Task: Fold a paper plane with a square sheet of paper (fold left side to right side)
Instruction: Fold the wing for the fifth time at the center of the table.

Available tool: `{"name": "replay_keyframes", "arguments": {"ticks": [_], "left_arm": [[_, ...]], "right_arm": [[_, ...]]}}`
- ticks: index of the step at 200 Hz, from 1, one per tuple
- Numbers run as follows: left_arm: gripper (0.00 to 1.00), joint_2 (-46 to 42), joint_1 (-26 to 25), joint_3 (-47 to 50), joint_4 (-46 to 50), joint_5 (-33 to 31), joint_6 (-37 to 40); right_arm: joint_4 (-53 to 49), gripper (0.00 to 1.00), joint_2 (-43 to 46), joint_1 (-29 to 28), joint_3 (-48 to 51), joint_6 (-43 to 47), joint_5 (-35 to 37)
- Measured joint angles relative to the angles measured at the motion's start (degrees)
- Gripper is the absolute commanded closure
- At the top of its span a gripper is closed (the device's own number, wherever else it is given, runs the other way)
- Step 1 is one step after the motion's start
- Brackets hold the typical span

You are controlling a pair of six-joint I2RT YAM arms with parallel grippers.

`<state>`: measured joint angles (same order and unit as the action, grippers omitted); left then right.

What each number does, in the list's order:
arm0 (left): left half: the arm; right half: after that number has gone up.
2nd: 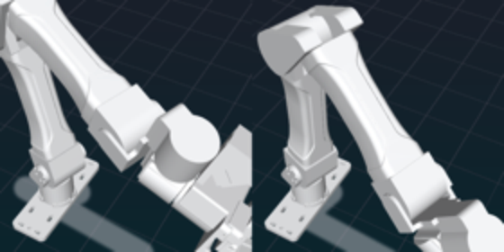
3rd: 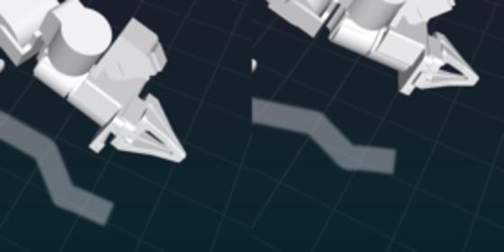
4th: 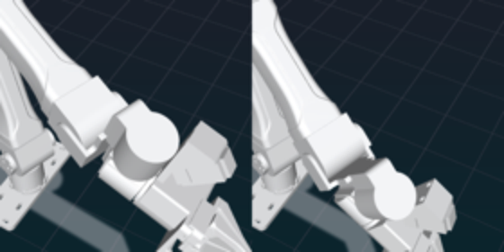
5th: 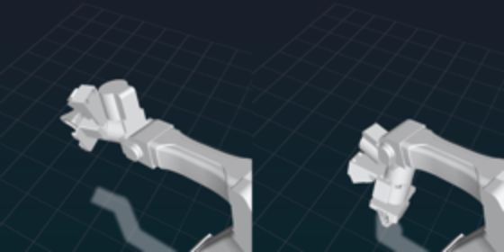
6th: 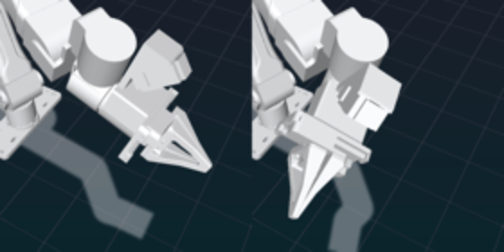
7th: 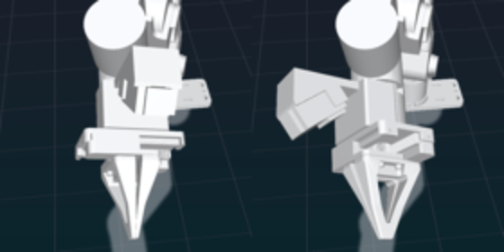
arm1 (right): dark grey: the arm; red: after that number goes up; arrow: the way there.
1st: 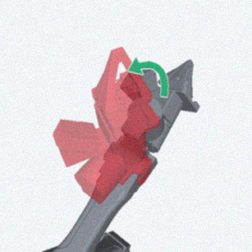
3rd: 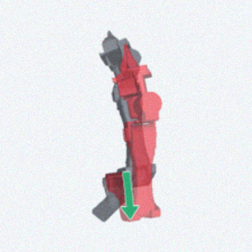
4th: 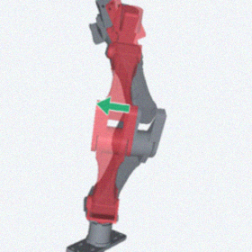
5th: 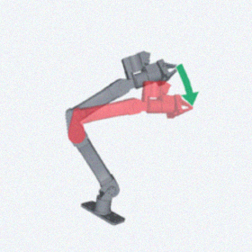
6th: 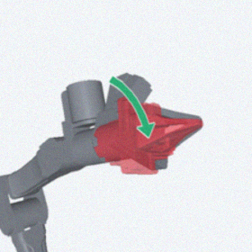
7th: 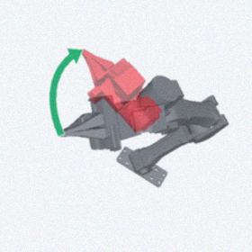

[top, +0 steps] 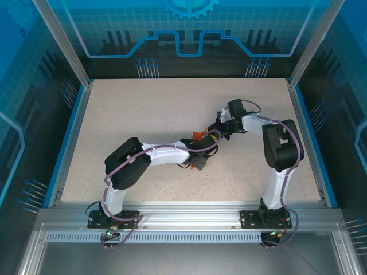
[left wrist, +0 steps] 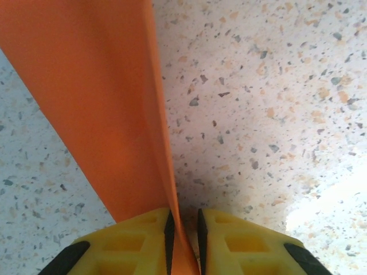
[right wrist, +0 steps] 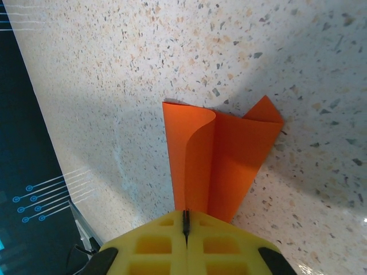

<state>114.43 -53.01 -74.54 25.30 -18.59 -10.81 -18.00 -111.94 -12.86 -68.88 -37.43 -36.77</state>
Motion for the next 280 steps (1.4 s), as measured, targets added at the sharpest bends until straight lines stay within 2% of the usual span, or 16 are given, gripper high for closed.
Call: {"name": "replay_keyframes", "arguments": {"ticks": [34, 72, 104, 142, 172, 205, 280], "left_arm": [[0.83, -0.15, 2.10, 0.02, -0.94, 4.94, -1.29], [0.84, -0.37, 6.27, 0.07, -2.89, 14.64, -2.29], [0.84, -0.37, 9.84, 0.07, -3.39, 22.95, -2.82], [0.84, -0.35, 12.79, 0.07, -4.26, 30.80, -3.91], [0.84, -0.15, 14.32, 0.20, -6.73, 36.28, -6.10], [0.83, 0.07, 14.82, 1.14, -8.41, 39.19, -7.34], [0.83, 2.62, 14.82, 1.20, -9.22, 41.77, -7.32]], "right_arm": [[0.00, 0.68, 3.50, 1.88, 1.60, 1.57, 2.21], [0.04, 0.53, 14.40, 6.91, 6.82, 4.17, 6.91], [0.39, 0.52, 20.55, 8.33, 13.11, 5.84, 9.55], [4.24, 0.50, 21.84, 8.22, 22.53, 6.12, 9.53], [7.80, 0.48, 22.88, 6.01, 26.86, 5.66, 9.79], [12.46, 0.46, 23.23, 2.71, 27.10, 5.31, 9.70], [18.16, 0.46, 19.82, 1.11, 27.10, 3.61, 8.66]]}}
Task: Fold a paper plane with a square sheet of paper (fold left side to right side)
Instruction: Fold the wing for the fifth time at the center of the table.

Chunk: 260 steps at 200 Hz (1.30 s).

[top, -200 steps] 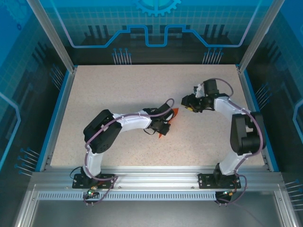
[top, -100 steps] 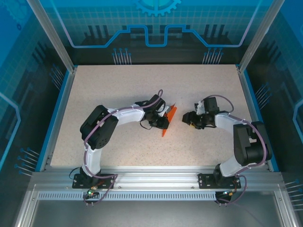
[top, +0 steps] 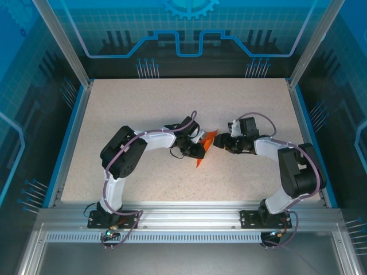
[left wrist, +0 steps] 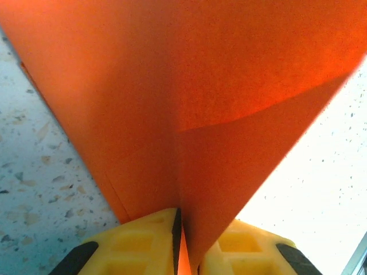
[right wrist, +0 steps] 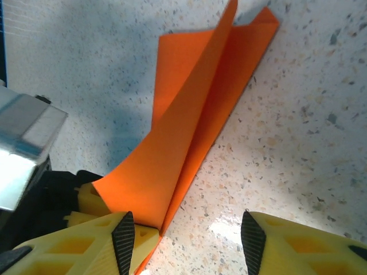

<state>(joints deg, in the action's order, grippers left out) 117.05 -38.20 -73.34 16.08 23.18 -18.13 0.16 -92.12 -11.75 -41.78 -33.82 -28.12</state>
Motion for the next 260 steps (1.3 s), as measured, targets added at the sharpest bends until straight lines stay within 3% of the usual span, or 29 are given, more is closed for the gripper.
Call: {"name": "replay_keyframes", "arguments": {"ticks": [108, 196, 260], "left_arm": [[0.83, 0.33, 0.02, -0.13, -0.11, 1.62, -0.02], [0.73, 0.55, 0.00, -0.50, -0.11, 3.69, -0.66], [0.59, 0.09, 1.14, -0.24, -1.01, 5.97, -2.43]], "right_arm": [[5.49, 0.53, -6.78, -2.23, -2.49, -6.03, -1.46], [3.54, 0.56, -10.71, -3.87, -6.47, -8.68, -0.33], [1.36, 0.56, -11.41, -3.85, -7.80, -8.85, -0.31]]}}
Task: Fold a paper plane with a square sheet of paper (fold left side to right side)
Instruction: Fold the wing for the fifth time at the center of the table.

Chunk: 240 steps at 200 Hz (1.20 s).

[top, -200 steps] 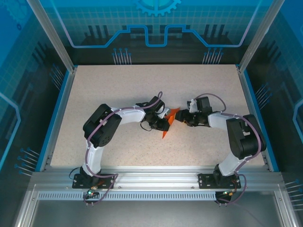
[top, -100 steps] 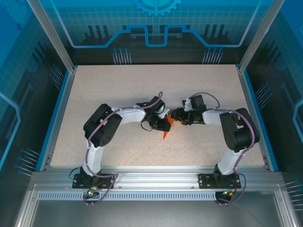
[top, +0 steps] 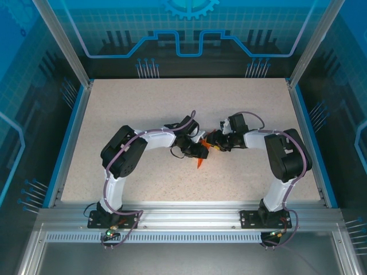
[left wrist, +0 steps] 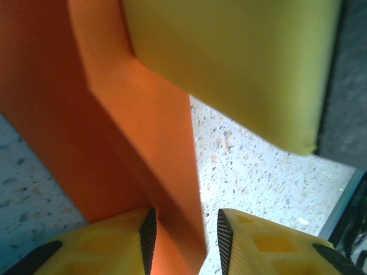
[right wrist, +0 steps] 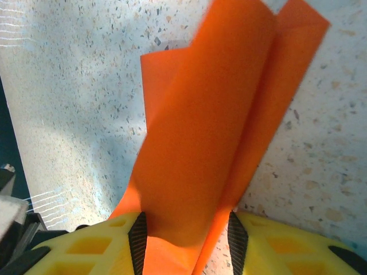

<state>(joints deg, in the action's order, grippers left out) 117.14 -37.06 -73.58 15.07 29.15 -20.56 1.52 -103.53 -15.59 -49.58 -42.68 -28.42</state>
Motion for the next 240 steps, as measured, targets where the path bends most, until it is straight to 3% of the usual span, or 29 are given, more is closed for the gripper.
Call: {"name": "replay_keyframes", "arguments": {"ticks": [62, 141, 173, 215, 240], "left_arm": [[0.53, -3.85, 4.07, 1.70, -1.95, 2.69, -1.88], [0.53, -1.66, 4.33, 0.28, -4.00, 5.70, -3.43], [0.61, 0.24, 4.33, -0.90, -4.26, 5.68, -3.65], [0.88, 1.22, 4.33, -1.68, -4.46, 5.22, -4.74], [0.95, 1.22, 4.39, -1.88, -4.66, 4.68, -4.98]], "right_arm": [[-0.04, 0.56, -0.07, 0.00, -0.07, -0.02, -0.04], [-0.59, 0.56, -0.22, 0.00, -0.42, 0.00, -0.07], [-0.61, 0.56, -0.22, 0.00, -0.44, -0.02, -0.07], [-1.01, 0.56, -0.33, 0.00, -0.68, 0.00, -0.07], [-1.03, 0.54, -0.33, 0.00, -0.68, 0.00, -0.09]]}}
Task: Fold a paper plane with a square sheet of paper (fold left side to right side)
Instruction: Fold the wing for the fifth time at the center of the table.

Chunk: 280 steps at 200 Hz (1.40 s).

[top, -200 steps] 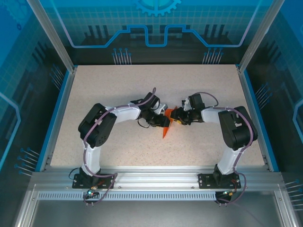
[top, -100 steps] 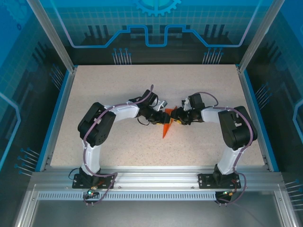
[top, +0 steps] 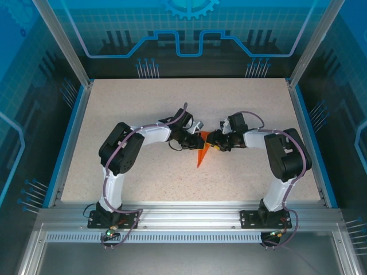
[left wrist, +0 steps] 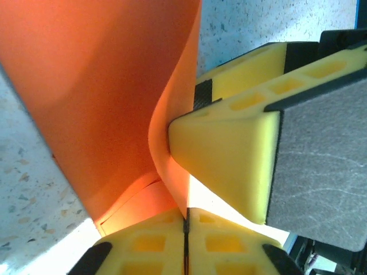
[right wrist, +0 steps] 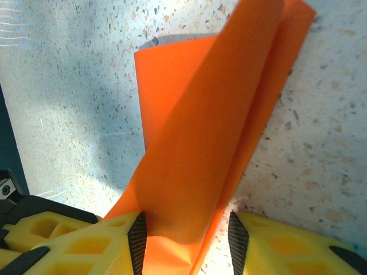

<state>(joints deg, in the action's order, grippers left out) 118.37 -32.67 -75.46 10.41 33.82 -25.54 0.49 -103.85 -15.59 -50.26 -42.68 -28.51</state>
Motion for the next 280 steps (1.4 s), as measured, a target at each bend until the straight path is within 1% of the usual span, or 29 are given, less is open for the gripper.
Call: {"name": "replay_keyframes", "arguments": {"ticks": [30, 65, 94, 124, 161, 280], "left_arm": [[0.96, 0.00, 0.72, 0.02, -0.20, -0.17, -0.02], [0.97, 0.00, 1.81, 0.26, -0.70, -0.17, -0.02], [0.97, 0.00, 2.21, 0.70, -1.81, -0.15, -0.04], [0.97, 0.00, 2.38, 1.05, -2.43, -0.15, -0.02], [0.97, 0.00, 2.56, 1.31, -2.91, -0.35, -0.02], [0.96, 0.00, 2.82, 2.58, -3.06, -1.46, -0.02]], "right_arm": [[0.02, 0.50, 0.24, 0.24, -0.02, 0.11, -0.33], [-0.09, 0.39, 2.27, 1.84, 0.02, 0.85, -0.13], [0.48, 0.34, 5.03, 3.28, 0.02, 0.46, -0.24], [1.73, 0.32, 4.70, 3.28, 0.02, -1.18, -0.74], [2.58, 0.32, 1.49, 2.93, -1.73, -2.78, -1.95], [1.20, 0.35, -5.14, 0.24, -8.68, -3.65, -2.10]]}}
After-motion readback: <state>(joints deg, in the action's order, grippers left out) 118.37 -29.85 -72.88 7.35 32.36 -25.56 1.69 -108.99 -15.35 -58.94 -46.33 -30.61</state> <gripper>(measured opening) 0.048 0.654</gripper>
